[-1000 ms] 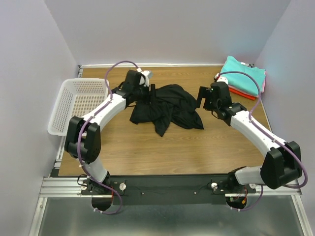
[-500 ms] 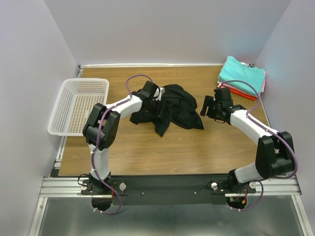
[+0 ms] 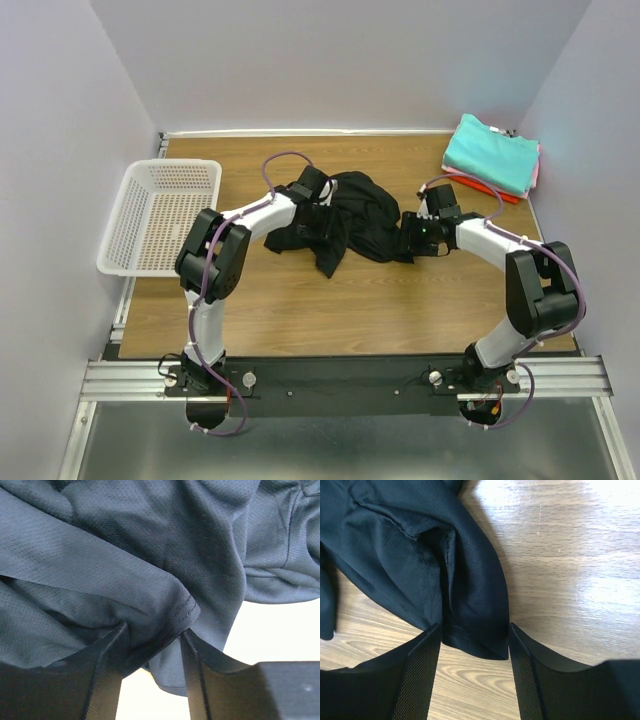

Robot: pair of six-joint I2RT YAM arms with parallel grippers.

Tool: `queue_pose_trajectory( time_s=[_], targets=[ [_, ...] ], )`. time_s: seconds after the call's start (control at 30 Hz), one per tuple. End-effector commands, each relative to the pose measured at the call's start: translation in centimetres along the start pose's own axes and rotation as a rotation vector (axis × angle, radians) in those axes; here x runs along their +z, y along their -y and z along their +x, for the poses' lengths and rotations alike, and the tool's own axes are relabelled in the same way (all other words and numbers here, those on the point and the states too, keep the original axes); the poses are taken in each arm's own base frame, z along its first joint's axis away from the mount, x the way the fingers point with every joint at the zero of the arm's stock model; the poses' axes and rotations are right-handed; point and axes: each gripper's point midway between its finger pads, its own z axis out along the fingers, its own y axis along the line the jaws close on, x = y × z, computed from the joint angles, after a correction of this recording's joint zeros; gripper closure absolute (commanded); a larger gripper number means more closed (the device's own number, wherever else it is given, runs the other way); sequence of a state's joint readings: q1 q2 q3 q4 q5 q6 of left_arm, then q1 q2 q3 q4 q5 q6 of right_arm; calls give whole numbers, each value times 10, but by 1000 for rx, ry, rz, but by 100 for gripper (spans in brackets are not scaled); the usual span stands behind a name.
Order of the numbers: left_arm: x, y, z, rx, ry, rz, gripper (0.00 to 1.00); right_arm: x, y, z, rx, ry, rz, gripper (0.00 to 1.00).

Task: Fold and stack the t-shirts
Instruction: Flatten the tshirt out

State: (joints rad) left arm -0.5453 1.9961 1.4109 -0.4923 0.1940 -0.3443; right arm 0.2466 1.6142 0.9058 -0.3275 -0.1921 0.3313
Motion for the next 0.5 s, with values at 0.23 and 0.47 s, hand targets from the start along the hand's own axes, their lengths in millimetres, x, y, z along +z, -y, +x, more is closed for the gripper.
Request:
queue_pose_trajectory(
  time_s=[0.23,0.47],
  targets=[
    [4,-5,1,-17,1,-40,80,15,8,19,-14,-88,4,50],
    [-23,-18,-38,-16,90,-89,100,-3,17,-20,-23,7,118,100]
  ],
)
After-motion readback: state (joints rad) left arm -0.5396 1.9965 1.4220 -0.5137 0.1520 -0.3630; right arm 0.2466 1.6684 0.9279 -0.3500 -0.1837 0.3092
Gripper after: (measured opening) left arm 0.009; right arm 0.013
